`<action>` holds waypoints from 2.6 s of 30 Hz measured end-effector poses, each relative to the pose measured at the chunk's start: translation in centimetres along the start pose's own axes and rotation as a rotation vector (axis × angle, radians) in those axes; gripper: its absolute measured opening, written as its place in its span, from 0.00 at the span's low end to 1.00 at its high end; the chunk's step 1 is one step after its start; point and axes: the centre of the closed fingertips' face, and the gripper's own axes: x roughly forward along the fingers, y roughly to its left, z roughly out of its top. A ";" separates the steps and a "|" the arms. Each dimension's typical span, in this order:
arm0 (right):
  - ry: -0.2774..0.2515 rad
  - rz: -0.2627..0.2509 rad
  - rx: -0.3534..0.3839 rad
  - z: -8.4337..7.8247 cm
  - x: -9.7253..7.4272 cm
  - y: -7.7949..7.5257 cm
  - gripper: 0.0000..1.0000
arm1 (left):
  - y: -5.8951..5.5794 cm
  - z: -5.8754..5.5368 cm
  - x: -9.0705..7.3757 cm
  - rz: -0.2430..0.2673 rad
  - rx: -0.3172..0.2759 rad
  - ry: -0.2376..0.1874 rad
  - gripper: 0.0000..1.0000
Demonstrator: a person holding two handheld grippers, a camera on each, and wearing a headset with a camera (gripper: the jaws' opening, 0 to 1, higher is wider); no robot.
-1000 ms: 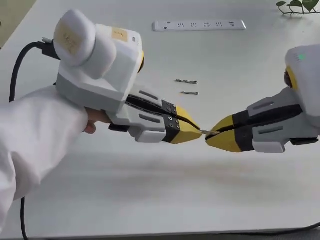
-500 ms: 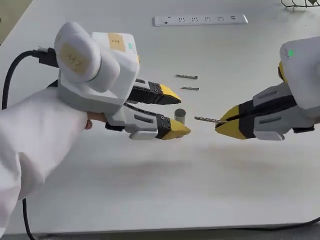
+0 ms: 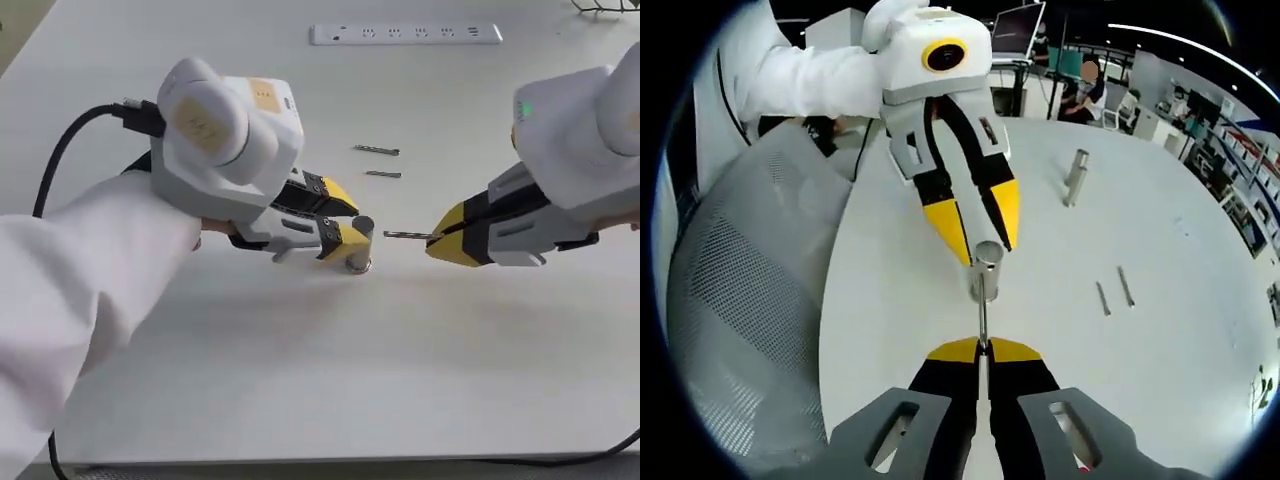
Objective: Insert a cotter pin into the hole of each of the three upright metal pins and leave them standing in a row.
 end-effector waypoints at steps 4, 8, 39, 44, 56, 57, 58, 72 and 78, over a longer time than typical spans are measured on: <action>0.010 0.001 -0.022 0.0 0.3 -0.3 0.00 | 0.2 -0.4 0.2 -0.004 -0.001 0.011 0.16; 0.007 0.003 -0.026 0.1 0.5 -0.6 0.00 | -0.3 -0.4 0.3 -0.042 -0.006 0.010 0.12; 0.022 0.037 -0.204 2.9 3.0 -0.7 0.00 | -0.2 -0.3 0.8 -0.057 0.015 0.028 0.11; 0.034 0.053 -0.257 3.1 3.4 -0.7 0.00 | -0.3 -0.3 0.8 -0.058 0.018 0.034 0.11; 0.061 0.052 -0.350 2.3 3.5 -1.2 0.00 | -0.4 -0.3 0.8 -0.054 -0.008 0.040 0.11; 0.055 0.046 -0.339 2.4 3.5 -1.2 0.04 | -0.4 -0.3 0.8 -0.054 -0.006 0.039 0.11; 0.046 0.045 -0.335 2.4 3.4 -1.2 0.08 | -0.4 -0.4 0.8 -0.053 -0.005 0.038 0.12; -0.099 0.035 -0.054 2.3 2.2 -1.0 0.20 | -1.8 0.1 -1.4 -0.095 -0.088 -0.041 0.58; -0.159 0.038 0.025 2.8 2.0 -0.4 0.22 | -2.5 -0.5 -2.4 -0.104 -0.131 -0.055 0.86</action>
